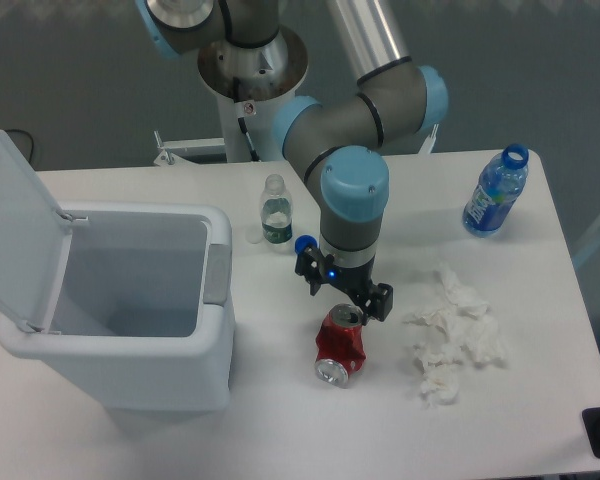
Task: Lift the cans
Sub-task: 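Lower the gripper around the red can and close the fingers on it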
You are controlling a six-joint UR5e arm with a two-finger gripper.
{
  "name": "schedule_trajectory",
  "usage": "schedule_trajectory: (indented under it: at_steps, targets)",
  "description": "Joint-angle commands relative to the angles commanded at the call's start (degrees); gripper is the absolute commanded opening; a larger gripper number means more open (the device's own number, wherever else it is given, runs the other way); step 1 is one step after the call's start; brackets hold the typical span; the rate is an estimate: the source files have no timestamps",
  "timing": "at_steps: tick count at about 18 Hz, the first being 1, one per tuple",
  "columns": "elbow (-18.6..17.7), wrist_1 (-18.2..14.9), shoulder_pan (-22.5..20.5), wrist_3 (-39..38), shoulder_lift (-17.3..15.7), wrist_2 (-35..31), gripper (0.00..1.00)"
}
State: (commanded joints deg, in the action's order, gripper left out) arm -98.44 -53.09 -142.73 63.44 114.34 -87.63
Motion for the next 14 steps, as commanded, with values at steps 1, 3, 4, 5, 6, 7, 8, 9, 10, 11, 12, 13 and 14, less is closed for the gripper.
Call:
schedule_trajectory:
  at_steps: [1, 3, 4, 5, 6, 7, 8, 9, 10, 11, 12, 13, 14]
  targets:
    - [0.00, 0.00, -0.09, 1.06, 0.44, -0.44, 1.00]
    - [0.27, 0.00, 0.00, 1.42, 1.06, -1.93, 1.00]
    - [0.35, 0.00, 0.00, 1.51, 1.23, -2.11, 1.00]
    - [0.44, 0.00, 0.00, 1.51, 1.41, -2.20, 1.00]
    - [0.44, 0.00, 0.00, 1.59, 1.50, -2.29, 1.00]
    - [0.44, 0.00, 0.00, 1.59, 1.59, -2.46, 1.00]
    - [0.44, 0.00, 0.00, 1.68, 1.76, -2.55, 1.00]
    - [0.53, 0.00, 0.00, 1.94, 1.94, -2.64, 1.00]
    - [0.70, 0.00, 0.00, 2.29, 2.03, -2.55, 1.00]
    - [0.79, 0.00, 0.00, 2.38, 2.03, -2.55, 1.00]
    - [0.79, 0.00, 0.00, 2.39, 2.11, -2.55, 1.00]
    - [0.79, 0.00, 0.00, 2.39, 2.38, -2.64, 1.00]
    - [0.97, 0.00, 0.00, 2.39, 2.73, -2.55, 1.00]
